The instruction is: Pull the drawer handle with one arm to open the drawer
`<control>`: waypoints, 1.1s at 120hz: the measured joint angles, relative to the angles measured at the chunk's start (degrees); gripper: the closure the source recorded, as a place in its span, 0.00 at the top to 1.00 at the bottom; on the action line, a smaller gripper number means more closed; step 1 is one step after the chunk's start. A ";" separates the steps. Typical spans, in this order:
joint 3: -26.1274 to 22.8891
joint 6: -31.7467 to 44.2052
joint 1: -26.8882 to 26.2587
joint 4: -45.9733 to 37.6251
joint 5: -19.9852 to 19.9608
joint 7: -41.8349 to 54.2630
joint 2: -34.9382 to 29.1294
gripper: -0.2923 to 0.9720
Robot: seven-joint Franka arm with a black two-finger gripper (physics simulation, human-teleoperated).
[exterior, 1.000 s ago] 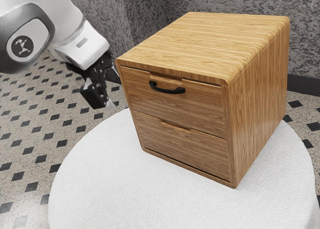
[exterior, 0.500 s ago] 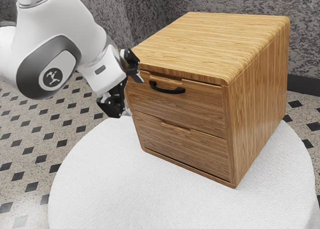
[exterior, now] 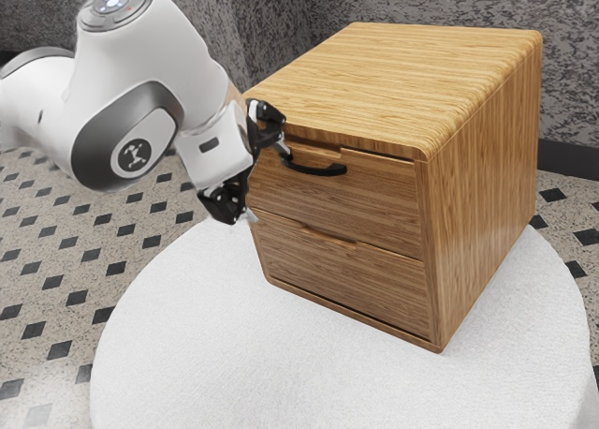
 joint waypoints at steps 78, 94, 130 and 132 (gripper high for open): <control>2.07 0.68 -4.56 -9.87 0.02 3.14 -7.95 0.59; 4.58 1.30 -6.14 -21.77 0.22 3.31 -23.06 0.33; 13.22 -12.37 -3.52 -24.35 -1.59 -5.55 -40.69 0.68; 12.61 -14.14 -3.52 -23.67 -2.00 -7.41 -40.75 0.69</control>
